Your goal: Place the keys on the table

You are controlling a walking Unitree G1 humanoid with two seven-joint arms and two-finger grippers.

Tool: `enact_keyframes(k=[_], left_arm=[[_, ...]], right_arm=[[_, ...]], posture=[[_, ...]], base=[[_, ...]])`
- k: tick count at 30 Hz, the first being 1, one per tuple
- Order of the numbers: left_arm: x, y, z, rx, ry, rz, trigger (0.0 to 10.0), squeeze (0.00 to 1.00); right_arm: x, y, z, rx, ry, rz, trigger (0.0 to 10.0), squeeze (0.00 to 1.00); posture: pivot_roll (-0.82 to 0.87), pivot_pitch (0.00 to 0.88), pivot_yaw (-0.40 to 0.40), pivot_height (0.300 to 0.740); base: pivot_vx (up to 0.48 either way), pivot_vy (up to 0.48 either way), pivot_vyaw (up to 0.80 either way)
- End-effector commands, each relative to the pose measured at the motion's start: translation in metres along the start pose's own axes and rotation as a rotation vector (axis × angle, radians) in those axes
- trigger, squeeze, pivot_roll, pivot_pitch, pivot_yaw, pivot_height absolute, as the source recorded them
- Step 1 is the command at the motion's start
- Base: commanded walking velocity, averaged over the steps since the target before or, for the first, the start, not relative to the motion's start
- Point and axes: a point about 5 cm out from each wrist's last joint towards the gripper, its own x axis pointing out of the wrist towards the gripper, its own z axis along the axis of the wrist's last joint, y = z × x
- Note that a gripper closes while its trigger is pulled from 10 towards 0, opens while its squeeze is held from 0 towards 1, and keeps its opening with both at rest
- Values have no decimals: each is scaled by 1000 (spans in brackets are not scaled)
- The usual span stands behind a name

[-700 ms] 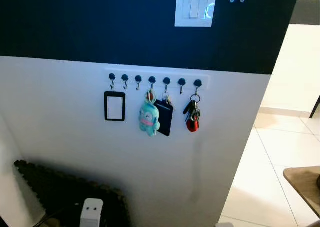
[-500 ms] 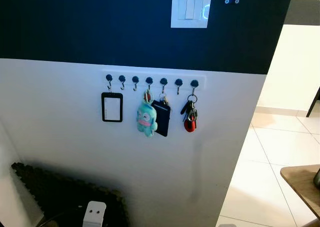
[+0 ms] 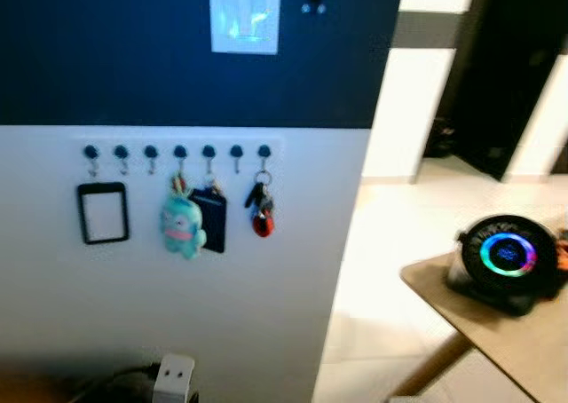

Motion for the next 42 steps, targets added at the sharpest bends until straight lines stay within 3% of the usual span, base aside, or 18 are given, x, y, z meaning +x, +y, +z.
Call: enact_keyframes(k=[1,32,42], left_arm=[[-1,-1,-2,8,3,-4,10000,0],[-4,3,-4,-16,-23,0,10000,0],[-8,2,-12,0,-4,-30,10000,0]], right_arm=[[1,0,2,1,-10,2,10000,0],[0,9,3,-22,-20,44,10000,0],[-2,3,-6,-28,12,29,10000,0]], posture=[[23,5,5,740],[26,22,-3,740],[18,22,-3,740]], base=[[0,0,-800],[0,0,-800],[0,0,-800]])
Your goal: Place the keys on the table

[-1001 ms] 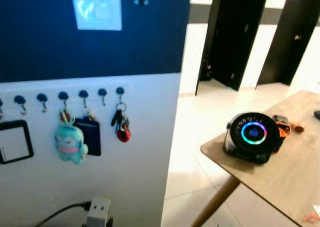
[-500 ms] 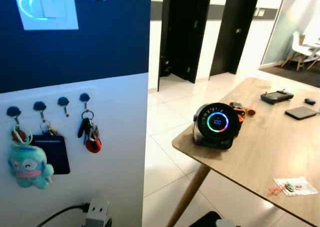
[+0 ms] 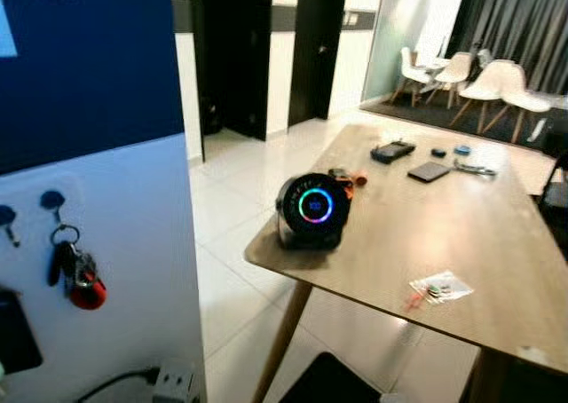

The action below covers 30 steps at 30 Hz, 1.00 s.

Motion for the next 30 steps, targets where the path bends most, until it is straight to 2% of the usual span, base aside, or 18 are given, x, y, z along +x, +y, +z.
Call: enact_keyframes(k=[1,10,30], left_arm=[[-1,2,-3,8,13,-2,10000,0],[0,-1,-1,14,8,-14,10000,0],[1,-1,2,5,-9,-9,10000,0]], right_arm=[[-2,4,-8,7,31,6,10000,0],[-5,-2,-17,5,65,-10,10000,0],[-4,0,-12,-2,43,5,10000,0]], posture=[[18,22,-3,740],[13,24,-3,740],[14,21,-6,740]], base=[[0,0,-800],[0,0,-800],[0,0,-800]])
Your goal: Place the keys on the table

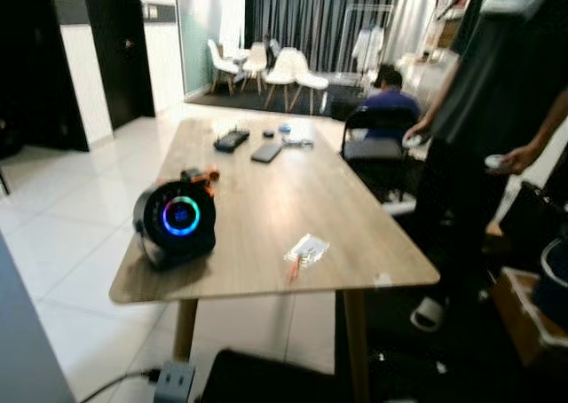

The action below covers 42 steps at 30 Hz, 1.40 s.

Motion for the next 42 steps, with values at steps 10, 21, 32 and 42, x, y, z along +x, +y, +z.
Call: enact_keyframes(k=[10,21,32,42], left_arm=[[1,2,2,-22,-15,32,10000,0],[0,2,1,-30,-15,58,10000,0],[1,2,1,-28,-9,58,10000,0],[4,0,6,21,-10,36,10000,0]], right_arm=[[-1,2,-2,-16,-3,21,10000,0],[0,3,1,-28,-12,32,10000,0],[0,2,0,-38,-11,35,10000,0],[-1,3,-1,-35,-9,36,10000,0]], posture=[[17,20,-10,740],[17,10,-16,740],[16,7,-20,740],[21,16,-12,740]], base=[[0,0,0],[0,-349,0],[0,0,0],[0,0,0]])
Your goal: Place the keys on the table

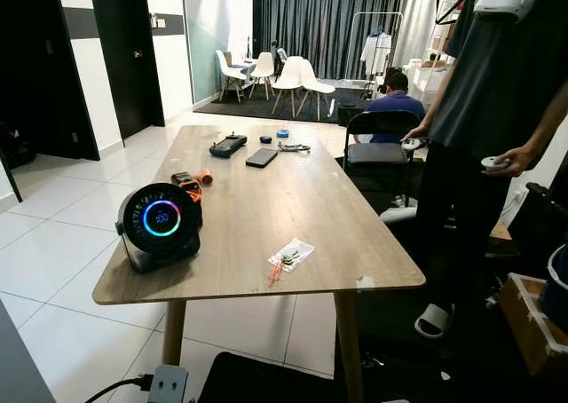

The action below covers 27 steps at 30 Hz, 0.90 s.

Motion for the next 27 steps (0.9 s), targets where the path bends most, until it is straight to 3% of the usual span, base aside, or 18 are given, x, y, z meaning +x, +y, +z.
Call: enact_keyframes(k=[1,6,13,27], left_arm=[[2,0,2,38,9,-12,10000,0],[2,-2,0,42,24,-13,10000,0],[3,-1,0,1,26,-4,10000,0],[3,0,2,20,30,-16,10000,0]], right_arm=[[-1,2,-2,4,5,7,10000,0],[-1,3,-3,7,5,6,10000,0],[-1,2,-4,8,8,1,10000,0],[-2,2,-5,12,10,-1,10000,0]], posture=[[21,16,-12,740],[18,22,-8,740],[19,25,-8,740],[20,24,-2,740]], base=[[0,-480,0],[0,-480,0],[0,0,0],[0,0,0]])
